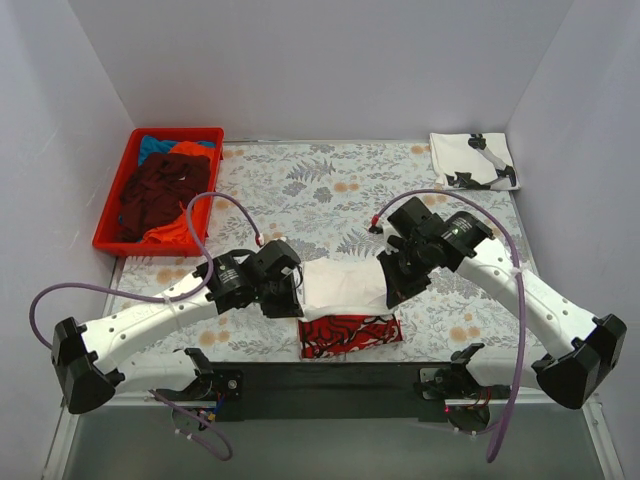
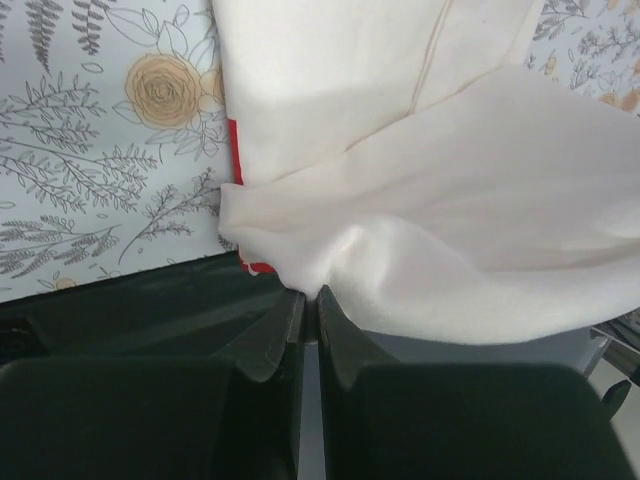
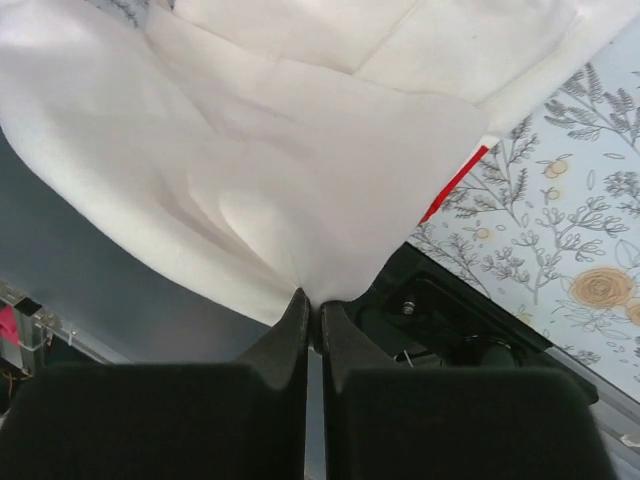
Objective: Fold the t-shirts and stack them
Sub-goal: Fold the tshirt
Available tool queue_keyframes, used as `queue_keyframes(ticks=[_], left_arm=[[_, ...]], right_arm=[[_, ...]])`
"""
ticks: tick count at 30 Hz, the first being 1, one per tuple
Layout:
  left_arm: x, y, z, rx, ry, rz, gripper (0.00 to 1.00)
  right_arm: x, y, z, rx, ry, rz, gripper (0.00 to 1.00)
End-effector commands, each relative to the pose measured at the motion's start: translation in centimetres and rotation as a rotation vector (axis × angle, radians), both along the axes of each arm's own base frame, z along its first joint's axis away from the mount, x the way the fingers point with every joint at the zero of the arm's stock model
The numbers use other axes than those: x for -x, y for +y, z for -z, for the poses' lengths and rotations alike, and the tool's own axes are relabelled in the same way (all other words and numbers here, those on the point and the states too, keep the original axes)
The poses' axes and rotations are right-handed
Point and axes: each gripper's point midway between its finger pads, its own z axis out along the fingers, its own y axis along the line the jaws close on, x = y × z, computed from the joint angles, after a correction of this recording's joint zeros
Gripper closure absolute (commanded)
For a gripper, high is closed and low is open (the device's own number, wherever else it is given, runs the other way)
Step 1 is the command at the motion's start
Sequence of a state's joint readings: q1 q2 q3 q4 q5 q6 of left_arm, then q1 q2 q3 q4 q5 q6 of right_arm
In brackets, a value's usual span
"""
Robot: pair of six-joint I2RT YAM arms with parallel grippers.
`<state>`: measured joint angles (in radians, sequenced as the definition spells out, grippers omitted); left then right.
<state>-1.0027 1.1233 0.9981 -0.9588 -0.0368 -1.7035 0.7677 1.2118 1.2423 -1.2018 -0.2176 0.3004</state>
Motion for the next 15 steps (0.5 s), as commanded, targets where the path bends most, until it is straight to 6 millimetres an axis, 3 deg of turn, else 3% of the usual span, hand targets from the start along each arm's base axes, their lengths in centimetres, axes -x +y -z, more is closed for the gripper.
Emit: queue_keyframes(ticks=[1, 7, 15], left_arm=[[-2.1, 0.1, -0.2, -0.004, -0.05, 0.029, 1.0], [-5.5, 0.0, 0.5, 0.028, -0.054, 0.012, 1.0], [-10.3, -1.5, -0.1, 0.052, -0.104, 0.021, 1.0]], right_arm=[[-2.1, -0.5, -0.3, -0.017, -0.054, -0.031, 0.99], [-4.6, -1.7, 1.3, -0.011, -0.036, 0.024, 0.99], [-8.4, -3.5, 2.5, -0.012, -0.03, 0.1, 0.99]])
